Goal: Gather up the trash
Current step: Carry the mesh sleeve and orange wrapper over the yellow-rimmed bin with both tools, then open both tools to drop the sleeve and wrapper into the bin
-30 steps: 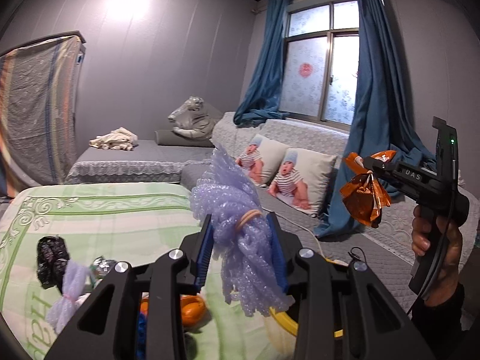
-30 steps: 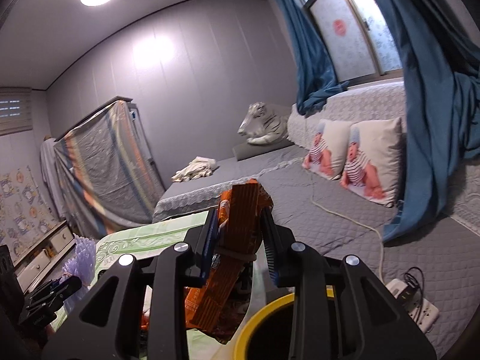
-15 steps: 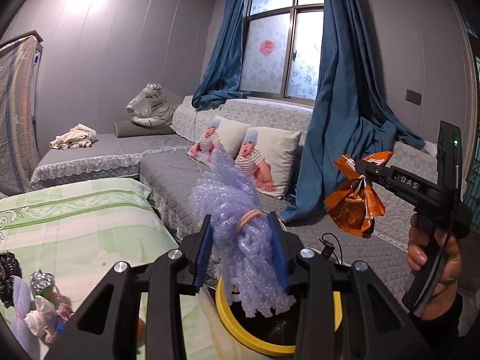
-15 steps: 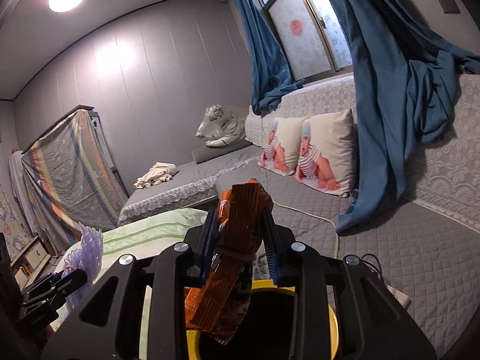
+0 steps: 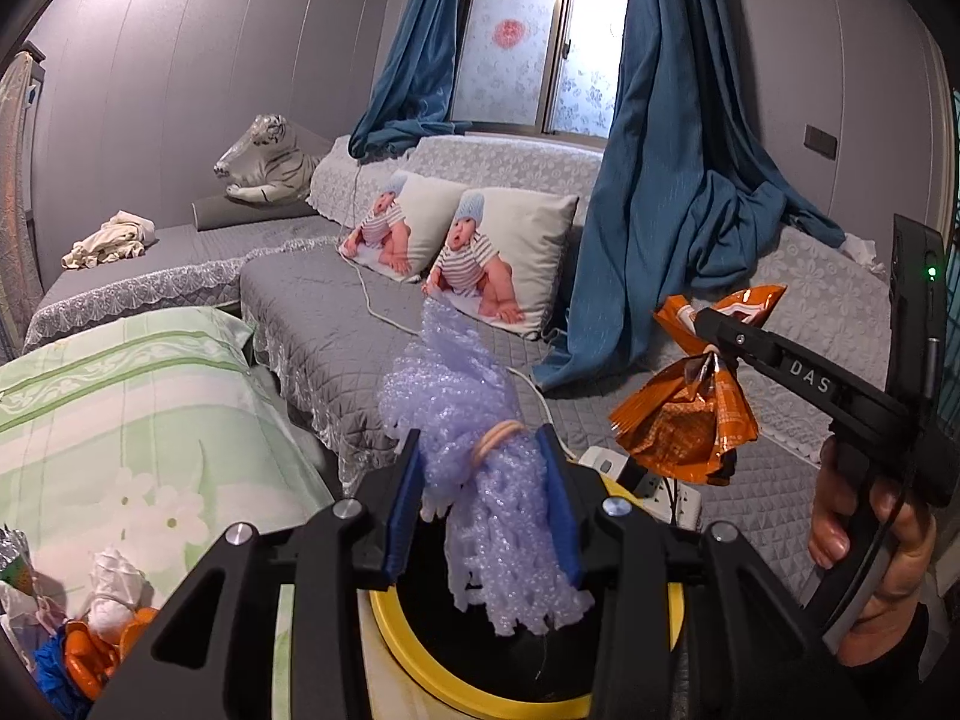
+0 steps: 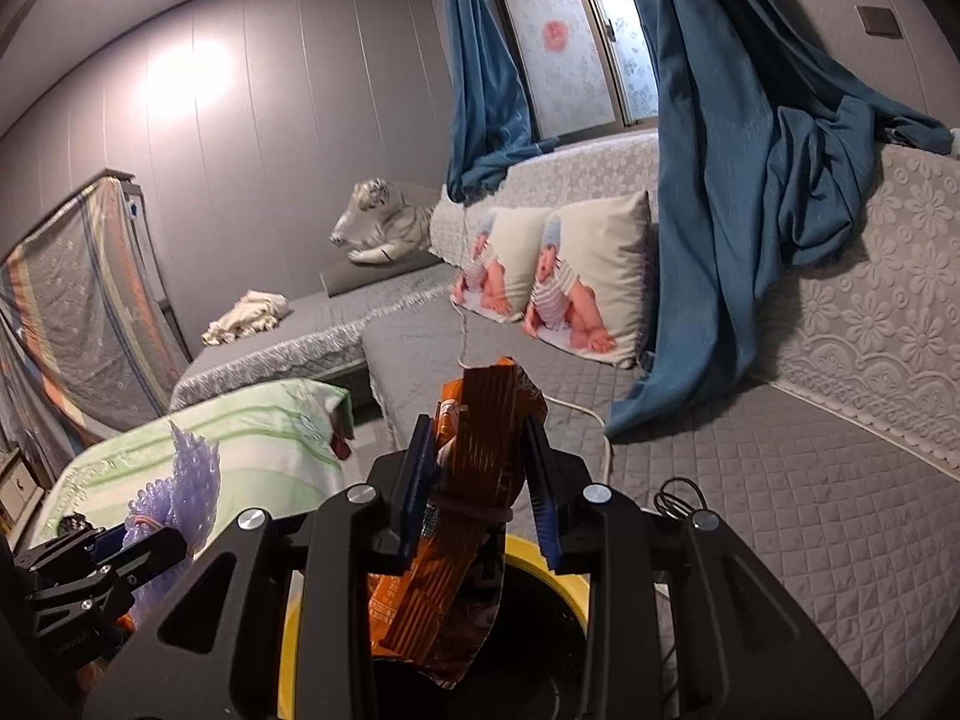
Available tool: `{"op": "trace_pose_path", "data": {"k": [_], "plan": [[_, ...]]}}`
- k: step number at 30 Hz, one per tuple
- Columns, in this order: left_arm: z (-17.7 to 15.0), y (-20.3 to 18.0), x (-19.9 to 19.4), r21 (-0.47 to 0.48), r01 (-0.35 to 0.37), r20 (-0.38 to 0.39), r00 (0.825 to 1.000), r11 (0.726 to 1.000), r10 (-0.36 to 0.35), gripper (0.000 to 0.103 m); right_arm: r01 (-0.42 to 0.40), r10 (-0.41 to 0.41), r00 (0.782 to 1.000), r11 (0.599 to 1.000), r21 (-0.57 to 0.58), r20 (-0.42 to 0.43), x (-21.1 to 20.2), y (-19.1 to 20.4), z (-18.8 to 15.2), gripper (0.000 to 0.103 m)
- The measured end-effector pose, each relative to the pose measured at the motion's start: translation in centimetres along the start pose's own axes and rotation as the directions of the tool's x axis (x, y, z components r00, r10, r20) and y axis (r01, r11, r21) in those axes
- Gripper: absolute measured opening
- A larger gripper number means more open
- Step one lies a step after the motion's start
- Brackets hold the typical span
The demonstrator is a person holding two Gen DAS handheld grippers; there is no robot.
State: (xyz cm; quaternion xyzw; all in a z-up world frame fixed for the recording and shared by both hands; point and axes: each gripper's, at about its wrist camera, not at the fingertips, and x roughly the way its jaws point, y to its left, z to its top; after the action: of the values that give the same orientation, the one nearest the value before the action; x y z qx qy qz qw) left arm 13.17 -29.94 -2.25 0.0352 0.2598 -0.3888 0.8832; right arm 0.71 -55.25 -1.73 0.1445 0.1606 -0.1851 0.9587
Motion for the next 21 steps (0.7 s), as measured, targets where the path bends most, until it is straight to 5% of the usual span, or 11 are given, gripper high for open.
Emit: {"op": "trace_pose_path", "data": {"k": [8, 21], "plan": [[-1.2, -0.3, 2.3, 0.003, 0.011, -0.058, 0.998, 1.000, -0.011, 0.036, 0.070, -0.070, 0.994, 0.998, -0.005, -0.080, 2.6, -0.4, -2.1, 0.028], [-1.9, -0.5, 4.4, 0.000, 0.020, -0.112, 0.993, 1.000, -0.020, 0.038, 0.073, -0.074, 0.986, 0.997, -0.011, -0.149, 4.9, -0.4, -3.7, 0.029]]}}
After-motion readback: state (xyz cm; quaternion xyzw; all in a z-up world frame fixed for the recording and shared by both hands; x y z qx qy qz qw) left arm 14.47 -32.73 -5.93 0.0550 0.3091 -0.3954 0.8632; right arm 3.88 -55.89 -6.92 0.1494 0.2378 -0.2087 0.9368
